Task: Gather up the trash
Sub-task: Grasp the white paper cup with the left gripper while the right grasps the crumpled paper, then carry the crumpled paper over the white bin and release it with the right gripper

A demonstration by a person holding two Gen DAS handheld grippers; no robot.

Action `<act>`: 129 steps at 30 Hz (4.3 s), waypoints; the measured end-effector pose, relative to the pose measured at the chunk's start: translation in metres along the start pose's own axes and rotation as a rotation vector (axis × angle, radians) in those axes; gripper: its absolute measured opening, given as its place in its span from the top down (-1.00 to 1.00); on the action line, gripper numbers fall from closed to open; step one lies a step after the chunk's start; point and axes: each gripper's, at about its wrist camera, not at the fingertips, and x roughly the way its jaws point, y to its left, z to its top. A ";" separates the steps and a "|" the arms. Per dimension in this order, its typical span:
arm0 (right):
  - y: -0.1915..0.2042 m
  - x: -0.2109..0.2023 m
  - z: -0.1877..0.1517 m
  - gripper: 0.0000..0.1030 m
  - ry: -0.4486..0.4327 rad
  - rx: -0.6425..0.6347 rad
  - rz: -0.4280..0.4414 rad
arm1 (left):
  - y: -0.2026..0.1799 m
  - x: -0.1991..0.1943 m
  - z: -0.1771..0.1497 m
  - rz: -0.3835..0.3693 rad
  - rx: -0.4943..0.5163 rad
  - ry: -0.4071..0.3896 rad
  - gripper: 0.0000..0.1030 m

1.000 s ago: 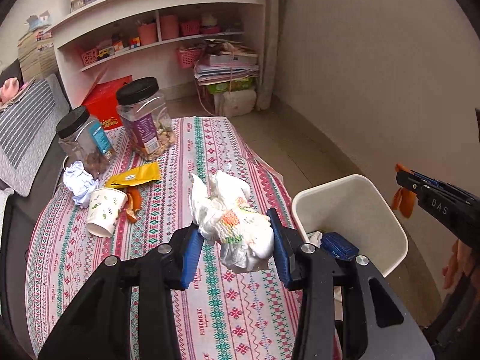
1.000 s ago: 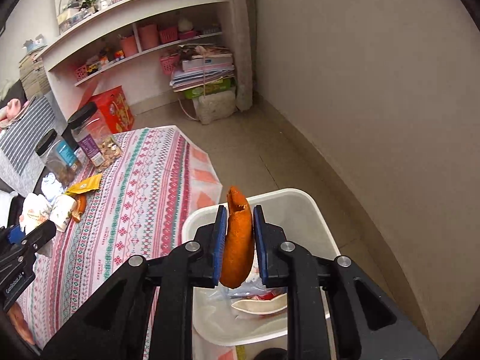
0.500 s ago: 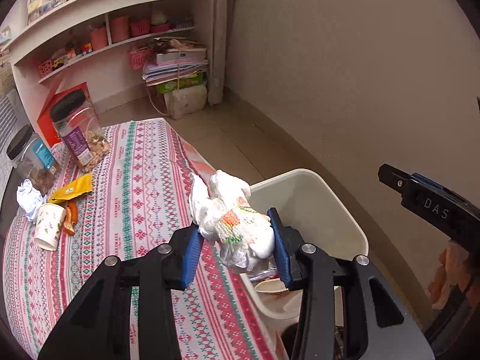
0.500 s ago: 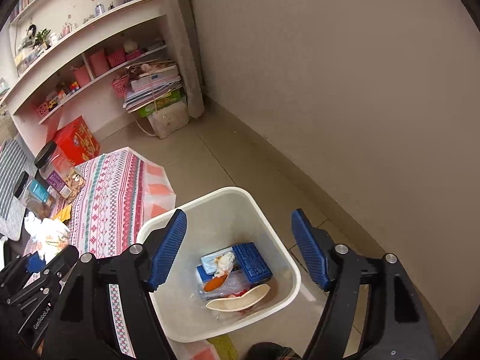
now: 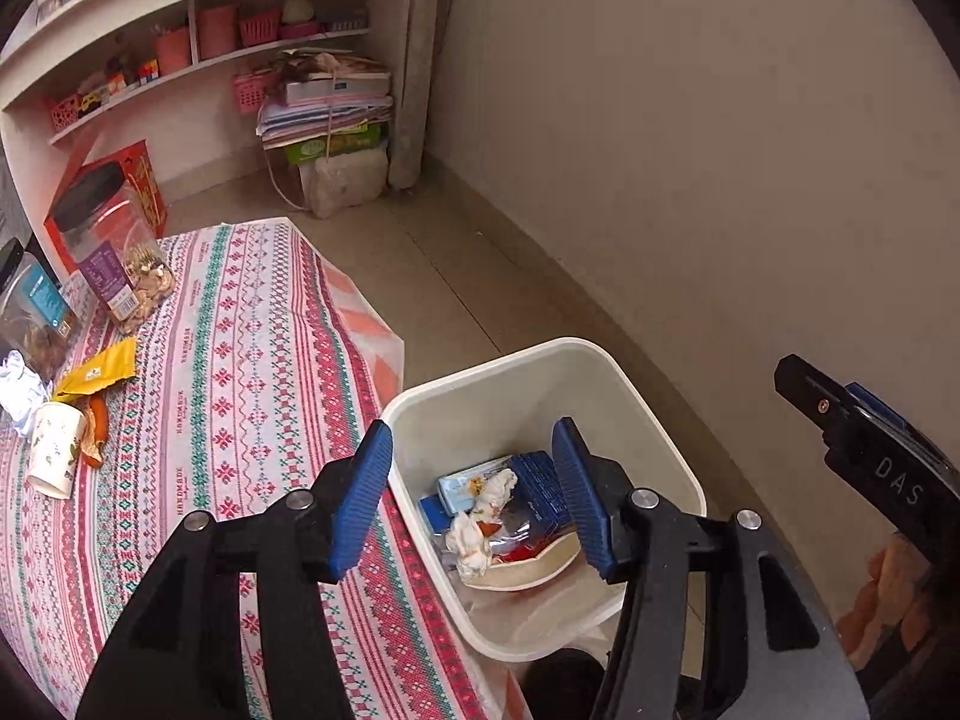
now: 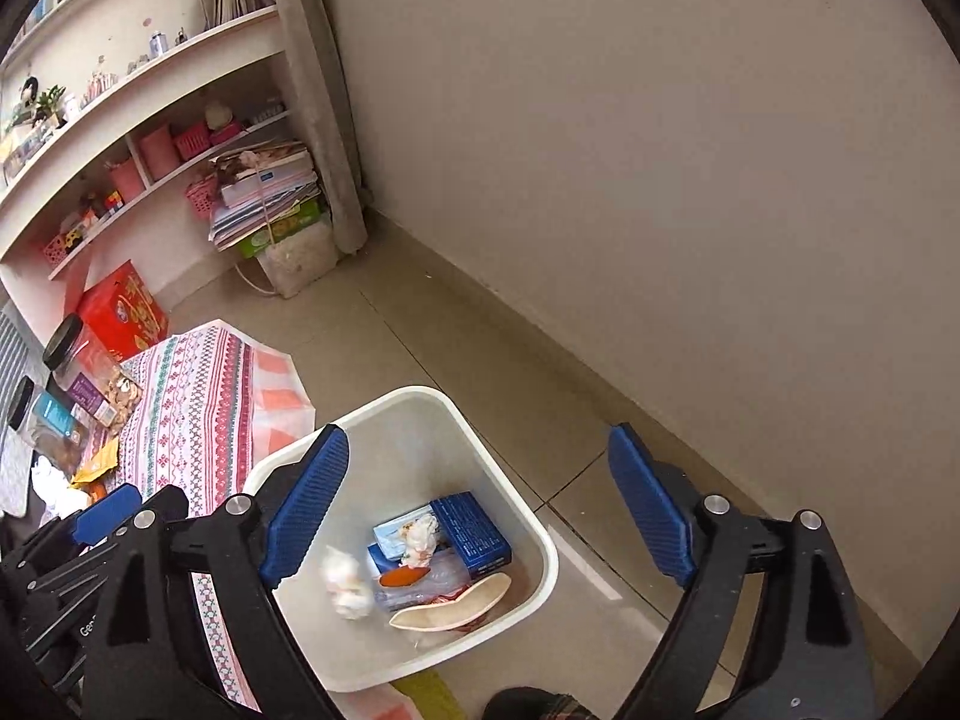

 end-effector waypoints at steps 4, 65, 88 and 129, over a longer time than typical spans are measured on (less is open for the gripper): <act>0.017 -0.004 -0.003 -0.66 -0.005 -0.020 0.029 | 0.009 -0.013 -0.001 0.060 0.020 -0.042 -0.08; 0.335 0.068 -0.085 -0.85 0.178 -0.477 0.306 | 0.380 0.055 -0.057 0.328 -0.445 0.160 -0.31; 0.514 0.056 -0.140 -0.85 0.138 -0.702 0.585 | 0.433 -0.115 -0.121 0.550 -0.474 0.093 -0.13; 0.489 -0.027 -0.151 0.68 0.160 -0.706 0.683 | 0.434 -0.189 -0.147 0.546 -0.523 -0.015 -0.15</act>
